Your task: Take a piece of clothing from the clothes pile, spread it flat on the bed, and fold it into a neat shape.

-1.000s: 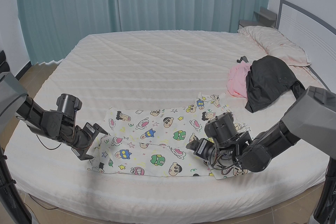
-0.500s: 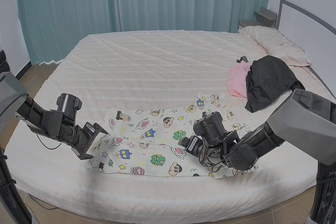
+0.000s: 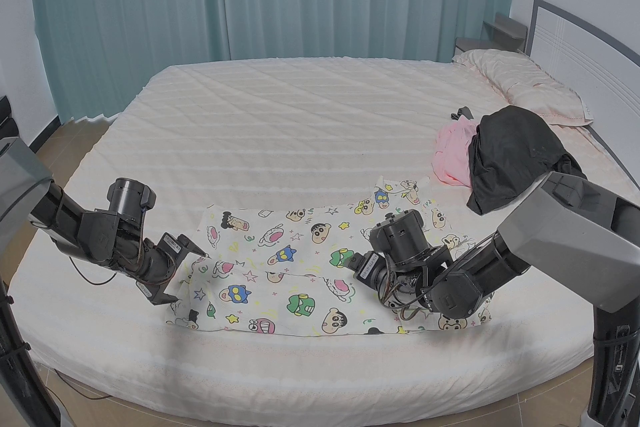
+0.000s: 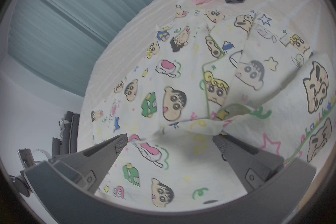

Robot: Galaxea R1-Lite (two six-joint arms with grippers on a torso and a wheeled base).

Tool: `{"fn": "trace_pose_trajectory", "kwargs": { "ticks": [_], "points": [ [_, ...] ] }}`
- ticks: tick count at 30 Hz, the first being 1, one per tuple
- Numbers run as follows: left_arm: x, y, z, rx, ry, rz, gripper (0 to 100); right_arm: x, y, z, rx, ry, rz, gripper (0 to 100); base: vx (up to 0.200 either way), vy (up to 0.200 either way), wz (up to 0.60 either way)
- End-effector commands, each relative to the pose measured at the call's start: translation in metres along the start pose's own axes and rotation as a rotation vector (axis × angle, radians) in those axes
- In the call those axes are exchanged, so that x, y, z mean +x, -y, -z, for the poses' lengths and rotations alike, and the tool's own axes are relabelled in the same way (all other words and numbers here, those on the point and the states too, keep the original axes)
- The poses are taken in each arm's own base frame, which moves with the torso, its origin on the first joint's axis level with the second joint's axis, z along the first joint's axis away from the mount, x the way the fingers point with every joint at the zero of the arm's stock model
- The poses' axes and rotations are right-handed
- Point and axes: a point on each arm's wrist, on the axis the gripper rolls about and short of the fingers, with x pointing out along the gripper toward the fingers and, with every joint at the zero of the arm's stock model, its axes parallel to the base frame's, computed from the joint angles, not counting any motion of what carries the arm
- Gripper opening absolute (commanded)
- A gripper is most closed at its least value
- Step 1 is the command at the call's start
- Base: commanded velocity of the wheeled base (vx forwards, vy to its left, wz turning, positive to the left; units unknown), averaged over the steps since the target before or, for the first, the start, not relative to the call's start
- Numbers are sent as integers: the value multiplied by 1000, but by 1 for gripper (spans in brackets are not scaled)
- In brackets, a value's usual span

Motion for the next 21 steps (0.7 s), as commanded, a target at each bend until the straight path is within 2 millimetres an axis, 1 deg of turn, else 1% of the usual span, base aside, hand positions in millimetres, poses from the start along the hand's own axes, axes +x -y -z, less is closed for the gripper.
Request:
{"fn": "trace_pose_trajectory", "kwargs": {
  "ticks": [1, 4, 6, 11, 13, 16, 17, 21],
  "points": [
    [0, -1, 1, 2, -4, -2, 100, 1, -4, -7, 9, 34, -38, 100, 0, 0, 0],
    [0, -2, 1, 14, -9, -2, 100, 1, -3, -3, 1, 28, -36, 100, 0, 0, 0],
    [1, -6, 4, 49, -21, -14, 100, -2, -3, -3, -4, 22, -35, 100, 0, 0, 0],
    [-1, -21, 13, 184, -77, -39, 100, -26, -5, -6, -27, 6, -67, 100, 0, 0, 0],
    [-6, -30, 18, 274, -125, -25, 100, -38, -4, -8, -60, 3, -79, 100, 0, 0, 0],
    [-11, -39, 22, 368, -179, -1, 100, -46, 1, -12, -84, 10, -72, 100, 0, 0, 0],
    [-13, -45, 24, 425, -205, 16, 100, -49, 6, -14, -86, 11, -58, 100, 0, 0, 0],
    [-17, -51, 28, 547, -192, 88, 100, -54, 18, -15, -97, 4, -22, 100, 0, 0, 0]
  ]
}}
